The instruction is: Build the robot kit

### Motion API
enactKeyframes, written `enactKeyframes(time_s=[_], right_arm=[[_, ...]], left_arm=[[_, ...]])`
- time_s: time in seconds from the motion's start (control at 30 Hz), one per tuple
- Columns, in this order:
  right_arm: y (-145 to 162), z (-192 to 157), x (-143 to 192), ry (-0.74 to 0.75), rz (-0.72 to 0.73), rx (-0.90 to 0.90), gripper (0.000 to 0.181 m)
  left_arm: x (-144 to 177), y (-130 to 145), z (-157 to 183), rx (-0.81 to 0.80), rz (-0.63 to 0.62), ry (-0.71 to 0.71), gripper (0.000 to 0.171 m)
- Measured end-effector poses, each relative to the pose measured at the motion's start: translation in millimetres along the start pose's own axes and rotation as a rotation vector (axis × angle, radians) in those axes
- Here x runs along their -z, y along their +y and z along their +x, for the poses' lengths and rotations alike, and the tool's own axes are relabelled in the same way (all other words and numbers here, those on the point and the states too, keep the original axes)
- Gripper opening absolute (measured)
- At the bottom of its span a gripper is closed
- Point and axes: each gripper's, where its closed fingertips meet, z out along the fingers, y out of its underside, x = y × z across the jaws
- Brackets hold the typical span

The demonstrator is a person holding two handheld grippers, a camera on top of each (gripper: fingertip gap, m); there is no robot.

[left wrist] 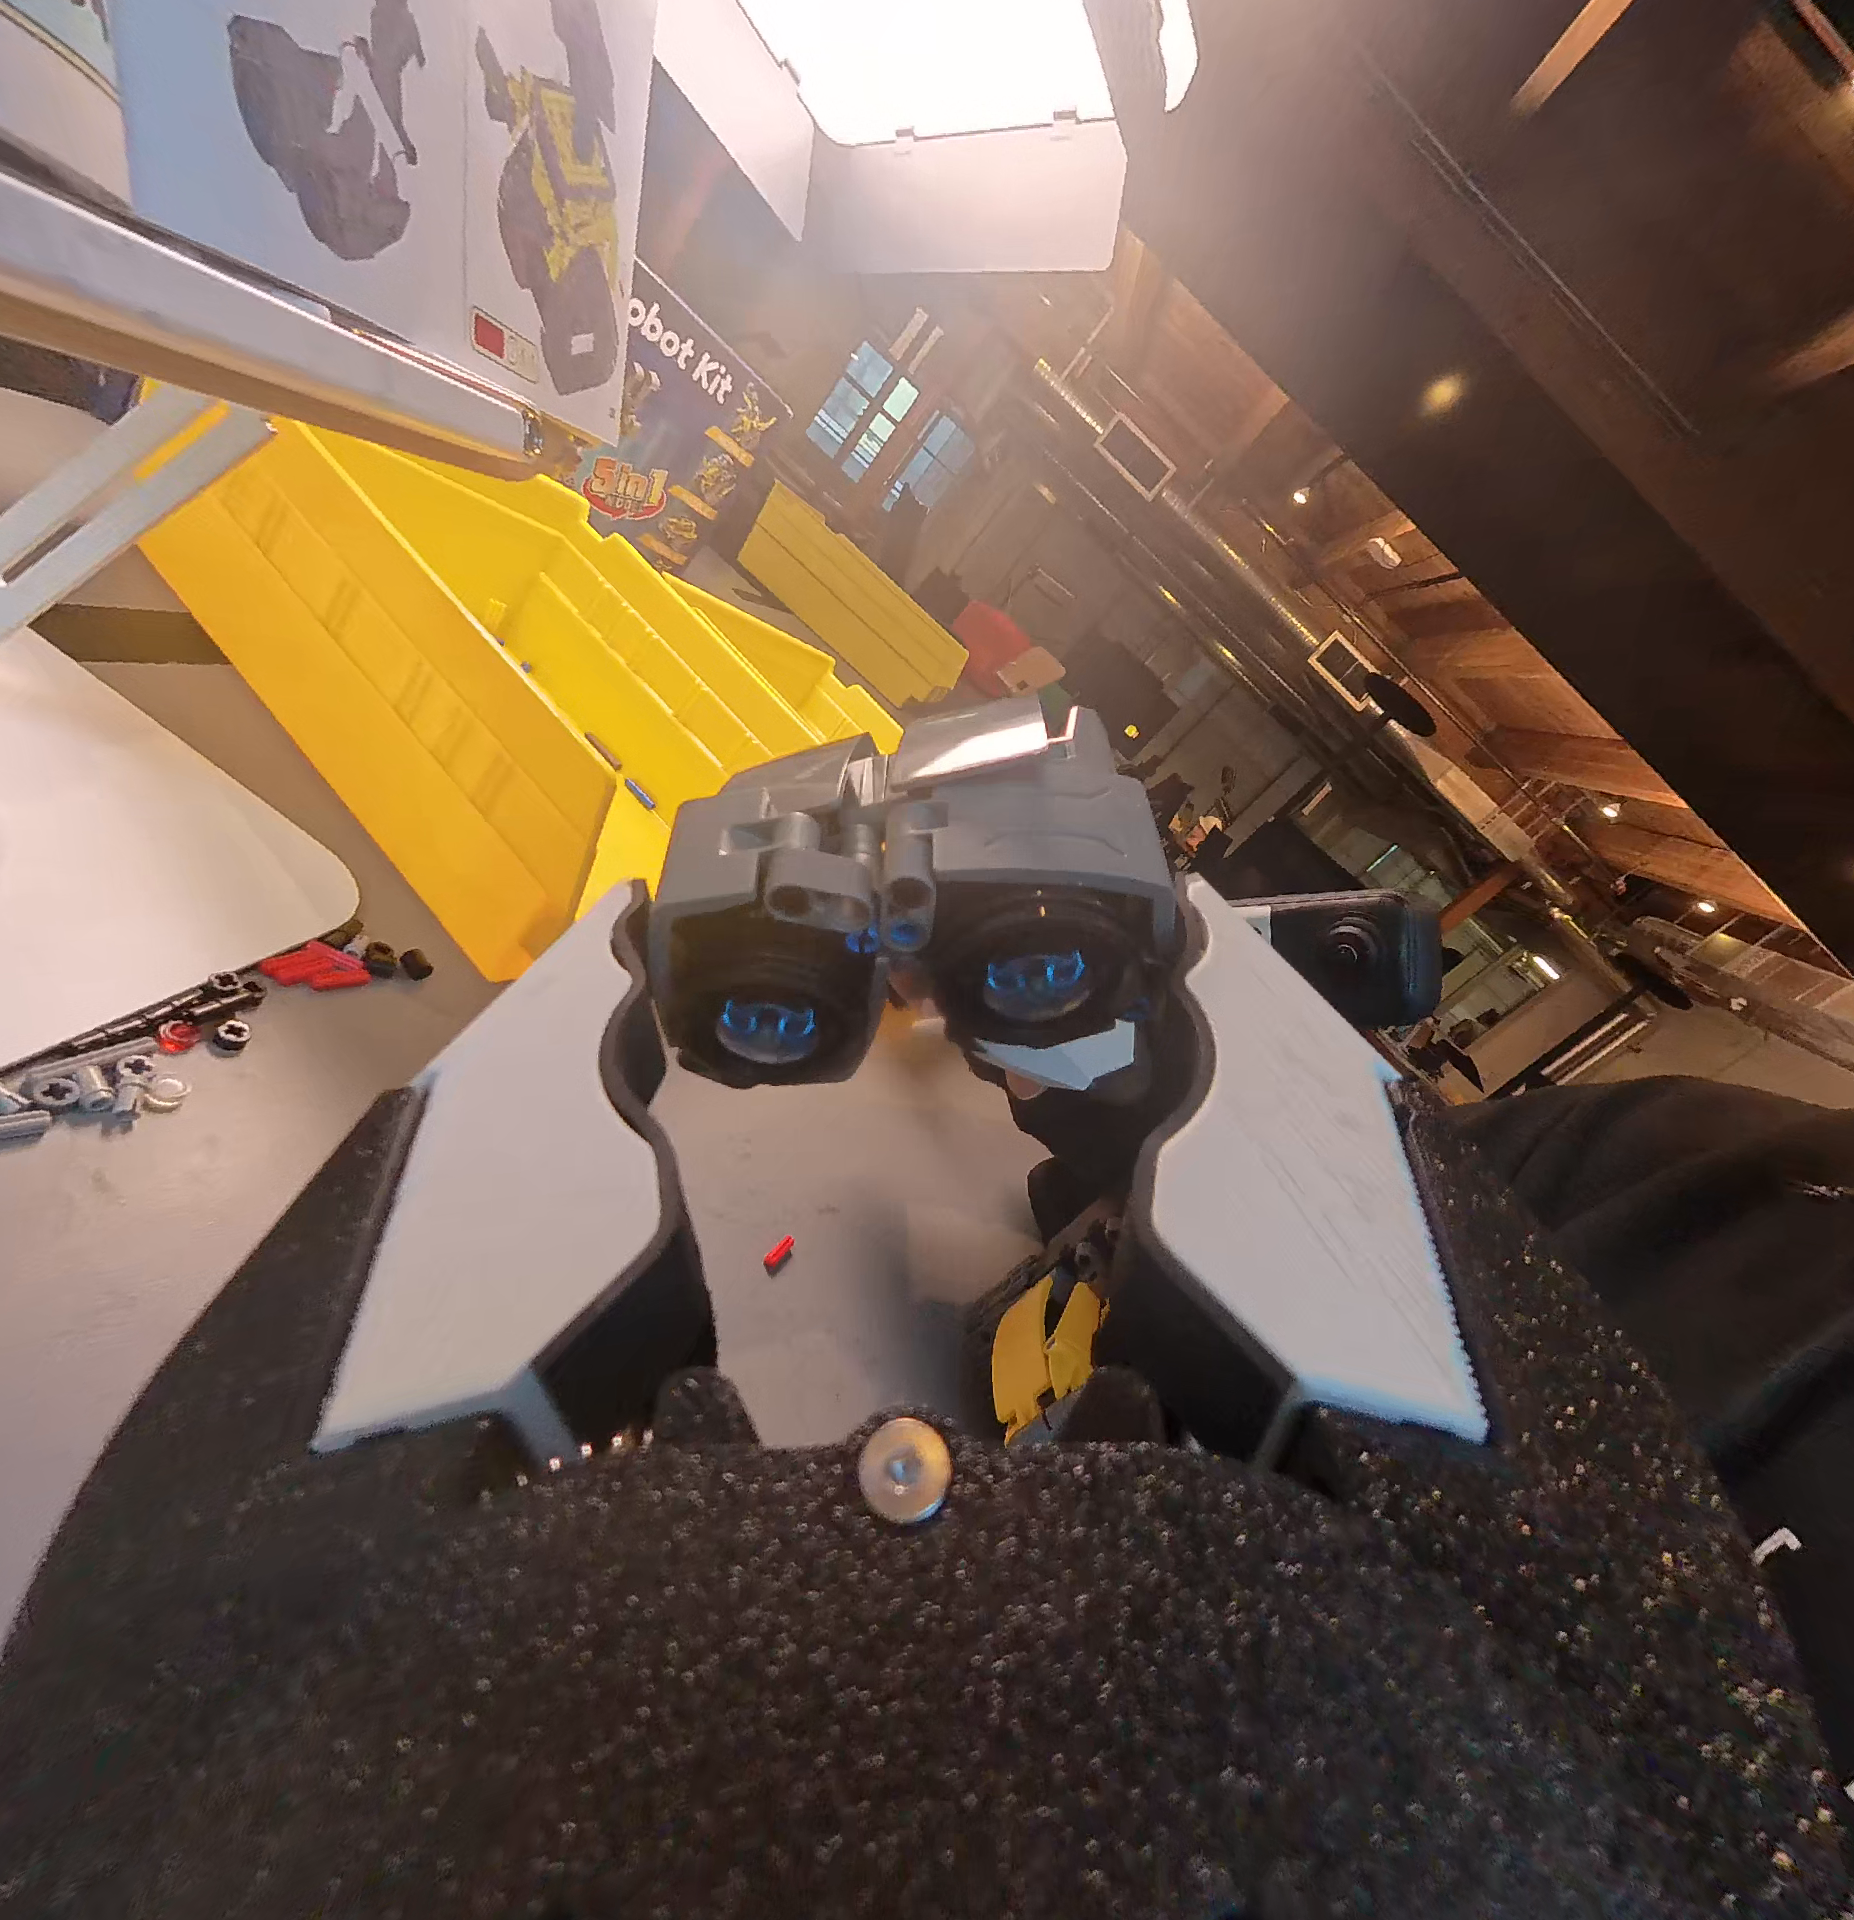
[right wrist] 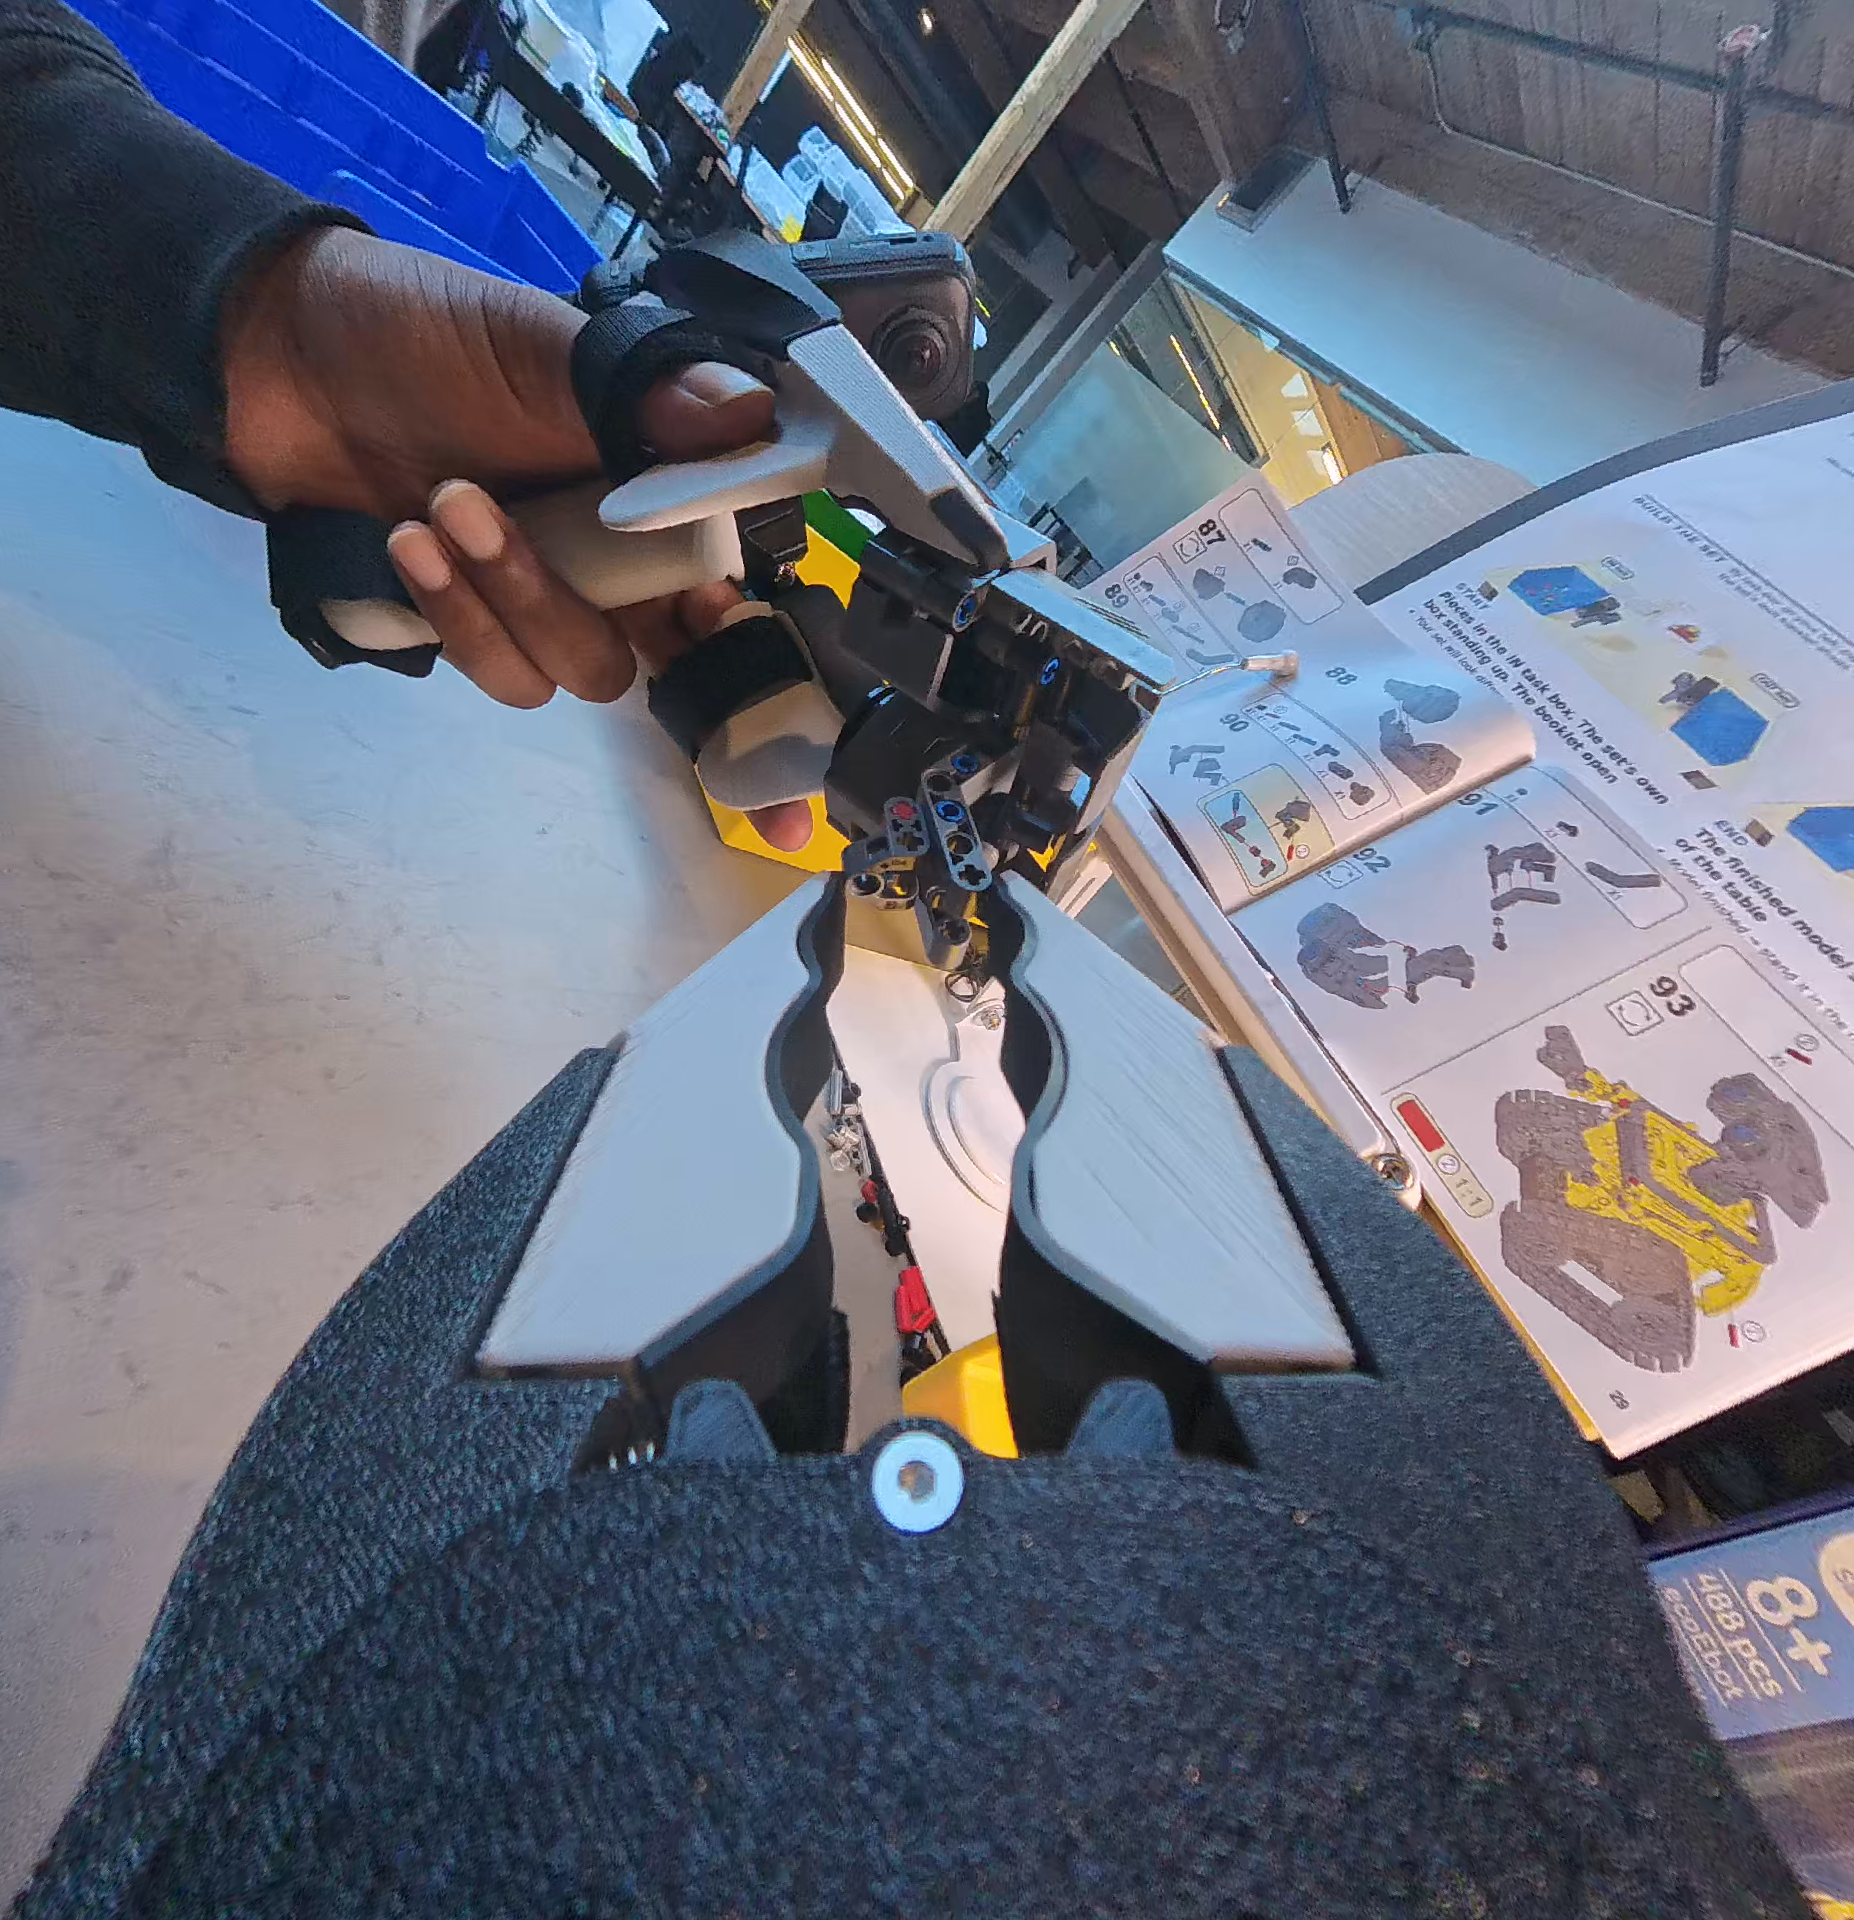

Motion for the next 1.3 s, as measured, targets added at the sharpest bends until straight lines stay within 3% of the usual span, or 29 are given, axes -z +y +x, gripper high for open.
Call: enactKeyframes(time_s=[0.37,0.63,0.97,1.07,1.3], right_arm=[[-3.3,2.5,1.3,0.034,0.001,0.03,0.028],[-5.0,3.8,2.1,0.039,0.009,0.028,0.03],[-8.0,-14.3,6.0,-0.113,0.054,-0.012,0.025],[-6.6,-22.1,7.1,-0.158,0.049,0.005,0.014],[-2.9,-20.0,3.1,-0.115,0.021,0.003,0.018]], left_arm=[[-1.9,-2.5,6.5,-0.076,0.038,-0.003,0.095],[-6.4,5.1,7.9,-0.033,0.021,0.031,0.096],[-1.6,4.4,2.4,0.05,0.021,0.062,0.095],[-1.3,5.5,-0.1,0.081,0.023,0.066,0.095],[-4.5,7.1,-2.2,0.117,0.059,0.054,0.095]])
